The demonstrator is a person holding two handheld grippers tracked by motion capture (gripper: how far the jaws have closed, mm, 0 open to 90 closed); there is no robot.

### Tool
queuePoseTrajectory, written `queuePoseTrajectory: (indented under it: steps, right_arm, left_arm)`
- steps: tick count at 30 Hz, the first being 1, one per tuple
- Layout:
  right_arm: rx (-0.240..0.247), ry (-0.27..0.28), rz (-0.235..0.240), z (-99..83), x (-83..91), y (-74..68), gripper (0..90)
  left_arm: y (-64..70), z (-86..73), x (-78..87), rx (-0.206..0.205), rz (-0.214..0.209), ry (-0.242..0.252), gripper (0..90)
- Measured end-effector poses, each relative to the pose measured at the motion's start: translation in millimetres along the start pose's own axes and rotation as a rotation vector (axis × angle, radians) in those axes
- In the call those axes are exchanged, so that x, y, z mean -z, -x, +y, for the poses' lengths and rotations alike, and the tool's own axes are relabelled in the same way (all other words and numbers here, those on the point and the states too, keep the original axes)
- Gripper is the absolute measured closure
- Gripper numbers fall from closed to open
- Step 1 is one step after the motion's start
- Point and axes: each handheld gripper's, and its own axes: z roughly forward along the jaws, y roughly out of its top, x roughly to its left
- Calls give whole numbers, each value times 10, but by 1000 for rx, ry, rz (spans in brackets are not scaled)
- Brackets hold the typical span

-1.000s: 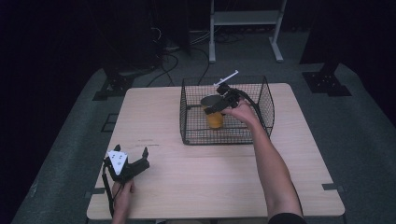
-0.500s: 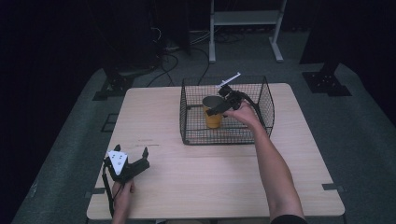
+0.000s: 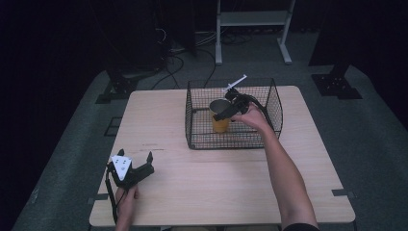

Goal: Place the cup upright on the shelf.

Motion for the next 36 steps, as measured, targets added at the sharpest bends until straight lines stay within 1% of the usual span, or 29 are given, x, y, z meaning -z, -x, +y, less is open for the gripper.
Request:
queuePoseTrajectory:
  steps: [3, 10, 13, 14, 19, 20, 21, 22, 23, 28, 29, 30, 32, 33, 34, 36]
  right_arm:
    - [10, -7, -8, 8, -2, -23, 81]
    - [8, 0, -12, 11, -3, -32, 69]
    - [10, 1, -17, 13, 2, -34, 47]
    - [6, 13, -19, 18, 16, -36, 29]
    - [2, 32, -21, 32, 55, -49, 19]
    - [-4, 51, -18, 41, 87, -48, 11]
    - [-4, 51, -18, 41, 87, -48, 11]
    - [-14, 72, -7, 47, 124, -39, 11]
    - [-14, 72, -7, 47, 124, -39, 11]
    - [-36, 124, -7, 57, 259, 7, 11]
    - [-36, 124, -7, 57, 259, 7, 11]
    - [-46, 152, 5, 54, 324, 22, 11]
    - [-38, 165, -9, 51, 395, 31, 11]
    - [-38, 165, -9, 51, 395, 31, 11]
    - [-44, 173, -2, 40, 460, 48, 11]
    - [-50, 180, -5, 24, 516, 56, 11]
  left_arm:
    - [2, 0, 0, -1, 1, 0, 8]
    - [1, 0, 0, -1, 2, 0, 8]
    - [2, 0, -2, -1, 2, 1, 8]
    - [3, 0, -3, -1, 2, 1, 8]
    - [4, 0, -5, -1, 4, 0, 8]
    - [4, 0, -5, -1, 4, 0, 8]
    - [3, 1, -6, -1, 4, 0, 8]
    - [3, 1, -7, -1, 5, -1, 8]
    - [2, 1, -7, -1, 5, -1, 8]
    - [5, 1, -11, -4, 5, 0, 8]
    - [5, 1, -11, -4, 5, 0, 8]
    - [7, 1, -11, -5, 5, -1, 8]
    - [6, 1, -13, -5, 5, 0, 8]
    - [6, 1, -13, -5, 5, 0, 8]
    - [6, 1, -13, -7, 3, -1, 8]
    - [6, 1, -13, -6, 1, -1, 8]
